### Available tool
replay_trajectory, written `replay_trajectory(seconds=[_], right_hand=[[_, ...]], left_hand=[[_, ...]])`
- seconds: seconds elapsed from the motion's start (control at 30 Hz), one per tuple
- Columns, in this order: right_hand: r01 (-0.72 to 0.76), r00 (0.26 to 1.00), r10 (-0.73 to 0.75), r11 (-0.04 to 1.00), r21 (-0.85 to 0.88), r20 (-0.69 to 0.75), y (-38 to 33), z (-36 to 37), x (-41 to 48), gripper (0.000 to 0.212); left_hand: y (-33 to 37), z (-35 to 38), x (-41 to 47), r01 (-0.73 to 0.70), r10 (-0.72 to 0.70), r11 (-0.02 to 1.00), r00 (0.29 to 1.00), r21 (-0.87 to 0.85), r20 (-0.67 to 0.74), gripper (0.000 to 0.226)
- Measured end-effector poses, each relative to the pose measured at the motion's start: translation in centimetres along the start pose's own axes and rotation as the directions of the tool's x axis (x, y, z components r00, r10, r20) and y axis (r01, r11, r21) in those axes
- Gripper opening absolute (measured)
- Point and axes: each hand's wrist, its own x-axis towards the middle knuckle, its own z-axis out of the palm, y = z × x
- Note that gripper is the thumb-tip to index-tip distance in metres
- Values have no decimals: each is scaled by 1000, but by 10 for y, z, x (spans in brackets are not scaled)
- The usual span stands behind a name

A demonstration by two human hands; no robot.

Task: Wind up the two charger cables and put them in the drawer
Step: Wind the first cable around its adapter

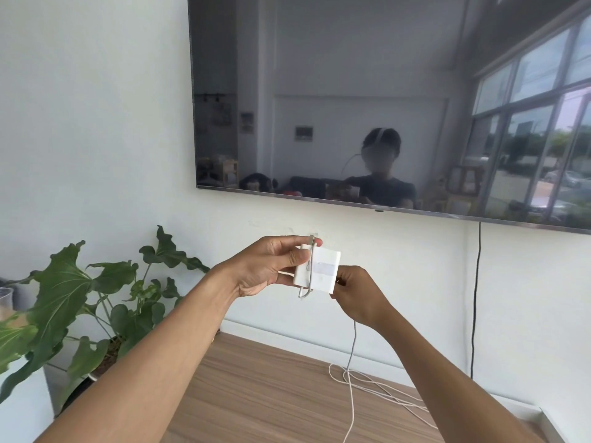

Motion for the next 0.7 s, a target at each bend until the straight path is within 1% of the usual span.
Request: replay_trajectory(seconds=[0.07,0.17,0.23,0.33,0.43,0.5,0.53,0.6,0.7], right_hand=[[-22,999,23,999,-40,39,7,0,6,16],[-57,991,59,998,-21,120,6,-7,15,11],[-76,974,81,997,-30,210,-4,-15,18,16],[-129,929,163,984,-123,333,-23,-29,21,26],[-144,888,220,967,-209,403,-35,-42,26,37],[-192,865,259,962,-194,429,-45,-47,28,46],[-219,859,277,959,-179,430,-50,-48,28,47],[-266,848,310,950,-161,429,-59,-51,28,40],[-293,824,317,948,-127,470,-72,-52,26,20]], left_hand=[[0,1,-1,0,0,997,1000,83,-2,27],[-2,3,0,11,-6,990,1000,144,-31,19],[-4,3,-1,28,-21,986,999,161,-43,17],[-9,3,-3,45,-35,967,998,252,-44,21],[-10,2,-5,65,-54,942,998,330,-43,25],[-9,2,-5,77,-65,941,997,331,-48,25],[-8,2,-6,80,-67,940,996,332,-52,24],[-6,1,-7,79,-62,932,996,355,-59,22],[-6,-4,-6,80,-58,907,996,413,-65,21]])
